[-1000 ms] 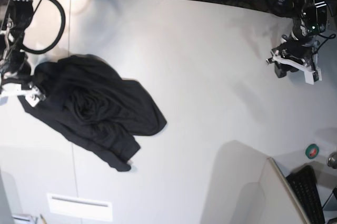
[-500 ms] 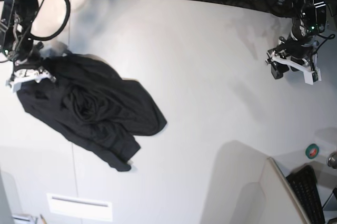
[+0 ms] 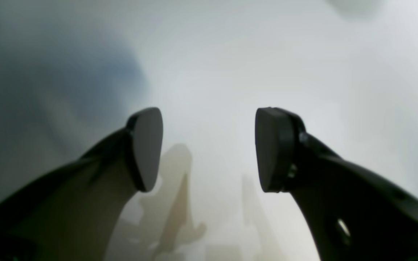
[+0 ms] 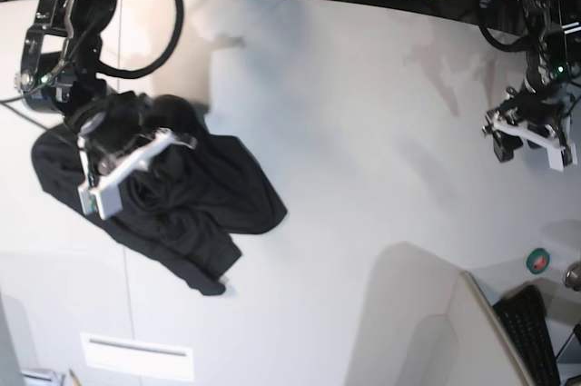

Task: Layout the t-shirt on the table in an organized manner, then fold the t-shirt properly
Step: 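Lift the shirt with the right gripper and grasp its other end with the left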

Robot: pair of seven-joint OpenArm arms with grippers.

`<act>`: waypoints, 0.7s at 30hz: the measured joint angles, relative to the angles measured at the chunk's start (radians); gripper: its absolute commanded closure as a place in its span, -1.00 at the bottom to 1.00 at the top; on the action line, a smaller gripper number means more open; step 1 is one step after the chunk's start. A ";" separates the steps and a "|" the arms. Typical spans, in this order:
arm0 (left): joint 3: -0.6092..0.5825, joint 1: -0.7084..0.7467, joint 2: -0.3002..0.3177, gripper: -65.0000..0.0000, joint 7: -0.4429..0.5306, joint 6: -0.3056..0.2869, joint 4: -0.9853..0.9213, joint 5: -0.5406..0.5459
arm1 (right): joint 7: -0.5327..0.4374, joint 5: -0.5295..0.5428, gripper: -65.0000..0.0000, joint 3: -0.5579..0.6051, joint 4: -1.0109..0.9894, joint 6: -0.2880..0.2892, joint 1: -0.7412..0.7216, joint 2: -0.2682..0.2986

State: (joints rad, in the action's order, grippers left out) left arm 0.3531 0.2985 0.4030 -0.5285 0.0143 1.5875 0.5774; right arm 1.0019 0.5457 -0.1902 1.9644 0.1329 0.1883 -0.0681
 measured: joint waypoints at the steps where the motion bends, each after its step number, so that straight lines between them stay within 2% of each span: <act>1: -0.002 -0.009 0.005 -0.18 -0.001 -0.005 0.000 0.000 | 0.011 0.003 1.00 0.046 0.013 -0.028 -0.014 -0.003; 4: -0.006 -0.055 0.020 -0.18 -0.005 -0.016 -0.031 0.005 | -0.003 -0.015 1.00 0.233 -0.030 -0.140 -0.069 -0.011; 8: -0.003 -0.119 0.053 -0.18 -0.068 -0.004 -0.065 0.003 | -0.063 0.006 1.00 0.482 -0.156 -0.168 -0.148 -0.039; 11: -0.002 -0.154 0.051 -0.18 -0.105 -0.005 -0.067 0.002 | -0.106 -0.005 1.00 0.655 -0.299 -0.197 -0.228 -0.042; 15: -0.006 -0.168 0.047 -0.18 -0.108 -0.013 -0.067 0.008 | -0.050 0.009 0.96 0.866 -0.365 -0.225 -0.328 -0.043; 17: -0.008 -0.163 0.047 -0.18 -0.108 -0.006 -0.067 0.005 | -0.021 0.008 0.39 0.877 -0.319 -0.266 -0.339 -0.048; 19: -0.014 -0.159 0.046 -0.18 -0.108 -0.003 -0.066 0.004 | -0.027 0.021 -0.07 0.827 -0.204 -0.274 -0.312 -0.012; 20: -0.014 -0.159 0.033 -0.18 -0.106 -0.007 -0.064 0.004 | -0.044 0.017 -0.16 0.789 -0.134 -0.273 -0.288 0.023; 21: -0.019 -0.159 0.014 -0.19 -0.100 -0.002 -0.064 0.002 | -0.066 0.008 -0.16 0.737 -0.075 -0.274 -0.258 0.063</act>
State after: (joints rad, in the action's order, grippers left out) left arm 0.3344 0.1390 0.4168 -0.6285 0.0120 1.5238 0.5789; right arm 0.9363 0.5541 0.5468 1.8896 -0.1406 -0.0696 -0.0048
